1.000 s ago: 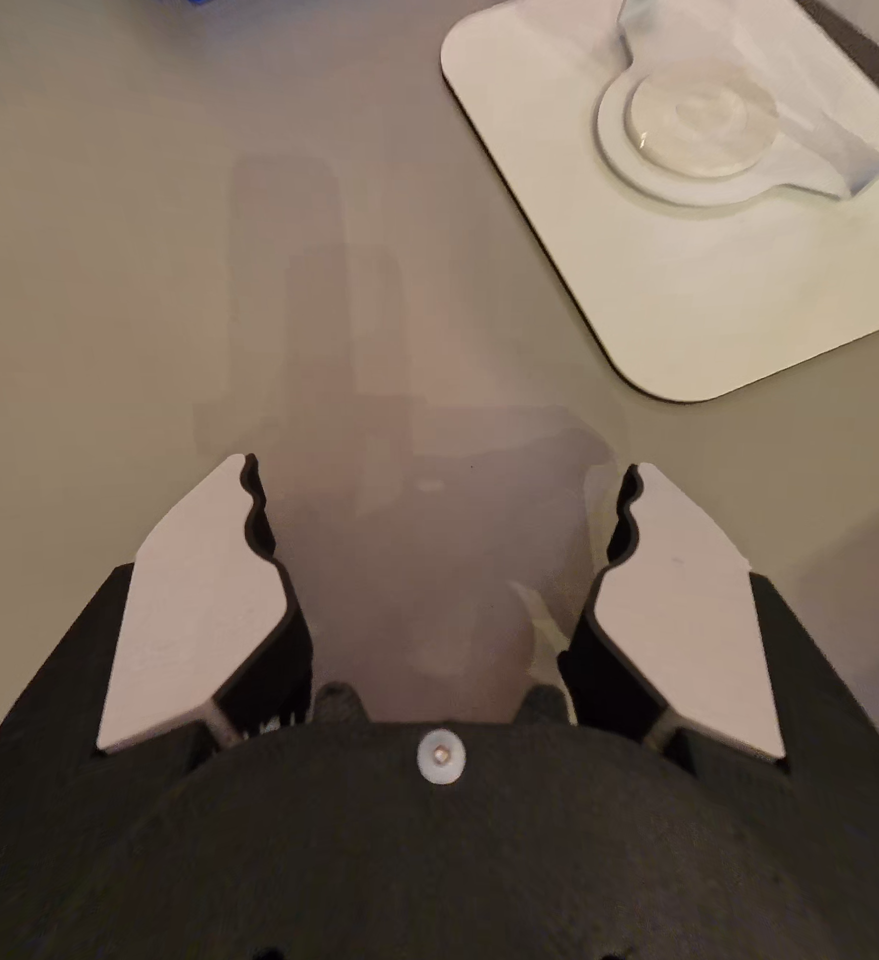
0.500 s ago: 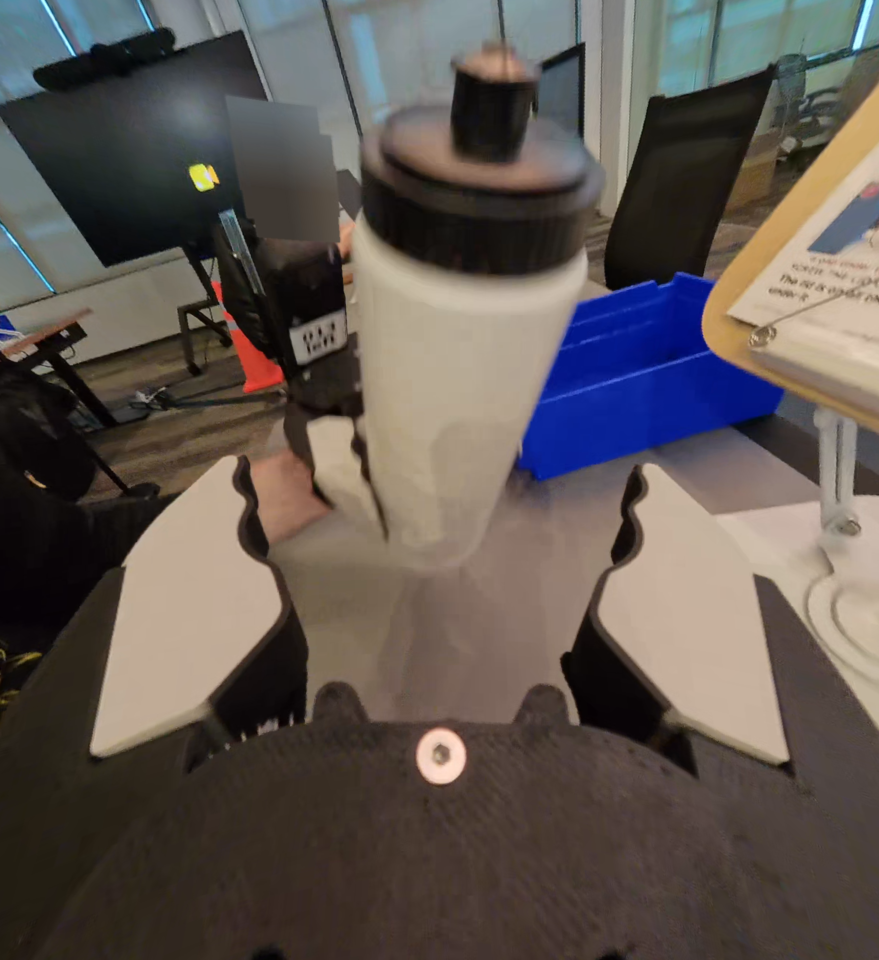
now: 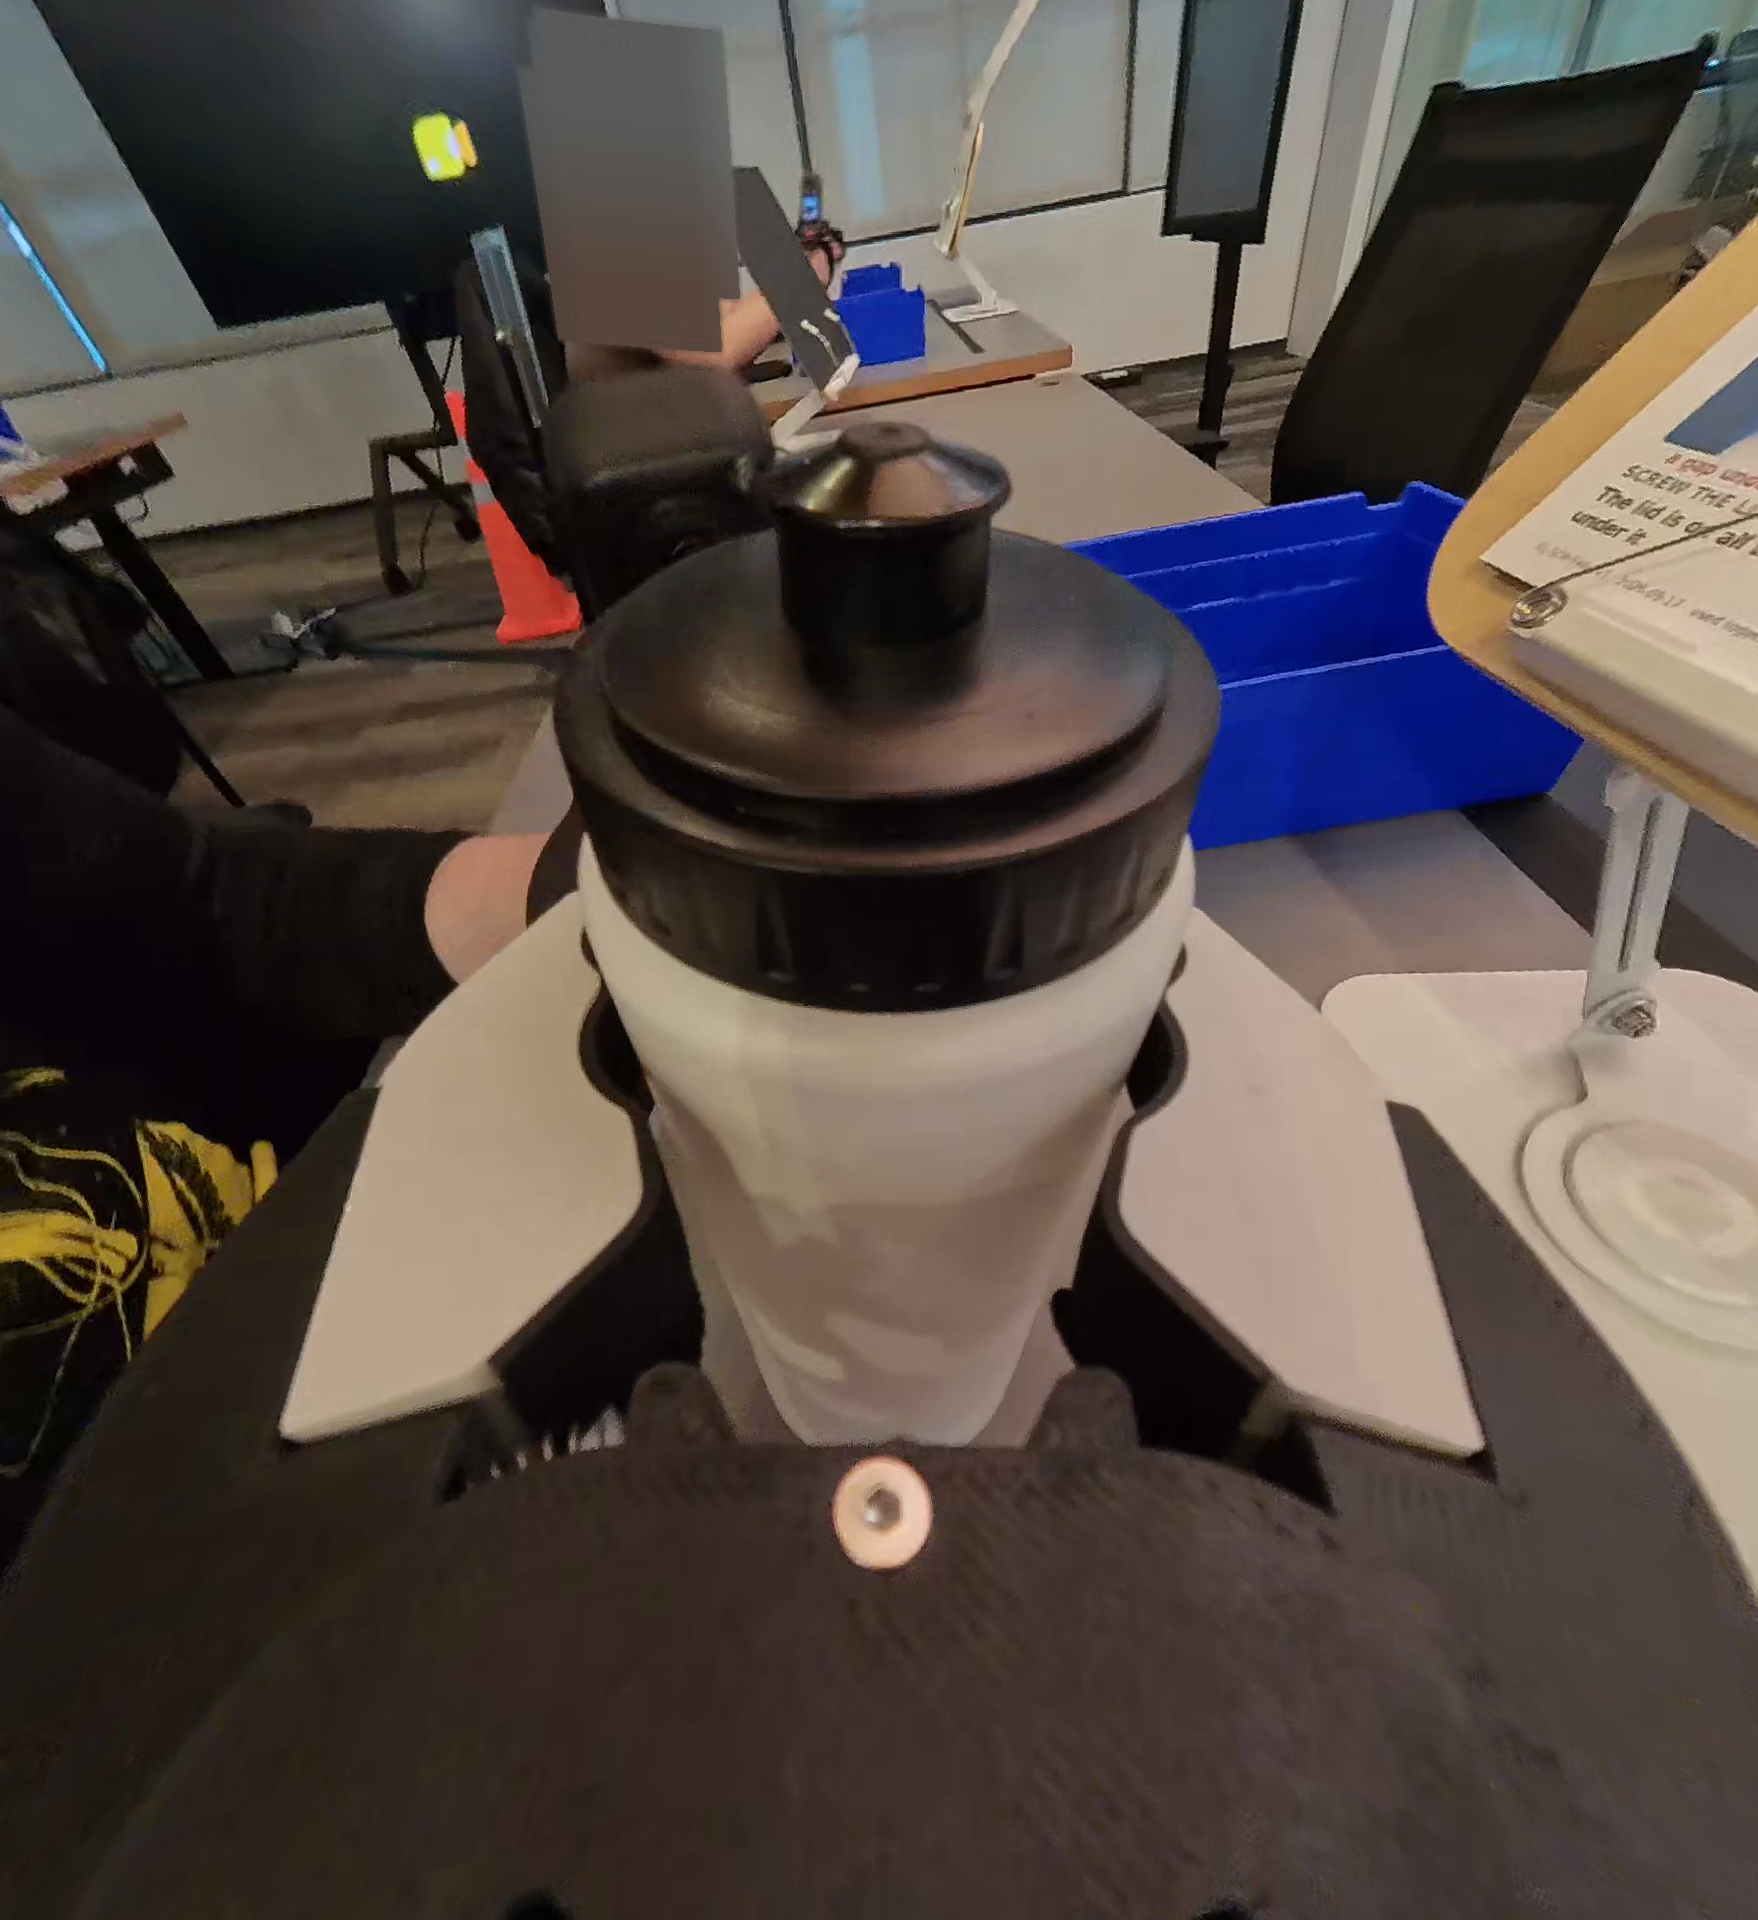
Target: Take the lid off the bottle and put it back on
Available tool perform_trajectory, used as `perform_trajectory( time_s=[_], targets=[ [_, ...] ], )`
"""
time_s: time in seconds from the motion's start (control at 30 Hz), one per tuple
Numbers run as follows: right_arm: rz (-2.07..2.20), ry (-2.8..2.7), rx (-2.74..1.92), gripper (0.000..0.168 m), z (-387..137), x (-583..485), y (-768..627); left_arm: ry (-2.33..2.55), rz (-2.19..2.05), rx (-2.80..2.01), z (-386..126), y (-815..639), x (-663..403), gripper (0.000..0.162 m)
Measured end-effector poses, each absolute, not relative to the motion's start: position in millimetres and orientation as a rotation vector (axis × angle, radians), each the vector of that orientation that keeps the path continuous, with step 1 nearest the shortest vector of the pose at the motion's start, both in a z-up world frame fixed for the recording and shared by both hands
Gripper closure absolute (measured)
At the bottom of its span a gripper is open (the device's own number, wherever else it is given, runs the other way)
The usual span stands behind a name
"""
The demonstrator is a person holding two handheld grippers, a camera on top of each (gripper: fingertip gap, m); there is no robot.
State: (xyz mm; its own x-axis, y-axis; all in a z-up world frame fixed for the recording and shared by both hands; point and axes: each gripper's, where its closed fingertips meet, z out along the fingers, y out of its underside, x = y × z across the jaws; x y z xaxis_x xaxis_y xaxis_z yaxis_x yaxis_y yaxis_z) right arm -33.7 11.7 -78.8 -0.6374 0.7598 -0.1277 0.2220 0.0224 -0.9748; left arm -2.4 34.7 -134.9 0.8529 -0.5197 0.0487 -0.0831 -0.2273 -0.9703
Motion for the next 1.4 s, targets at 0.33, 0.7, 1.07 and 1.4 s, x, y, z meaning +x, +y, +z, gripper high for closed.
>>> perform_trajectory(
  time_s=[0.33,0.7,1.07,1.4],
  targets=[
    [1.647,-1.925,-0.945,0.073,-109,-25,15,0.529,-0.449,-1.786,-160,55,14,0.073],
    [1.484,-1.924,-1.095,0.063,-91,-14,42,0.525,-0.367,-1.781,-174,58,3,0.075],
    [0.830,-2.355,-1.407,0.092,-76,-6,34,0.518,-0.330,-1.767,-174,61,4,0.075],
    [0.475,-2.587,-1.550,0.095,-85,-7,37,0.515,-0.330,-1.774,-175,61,4,0.076]
  ],
)
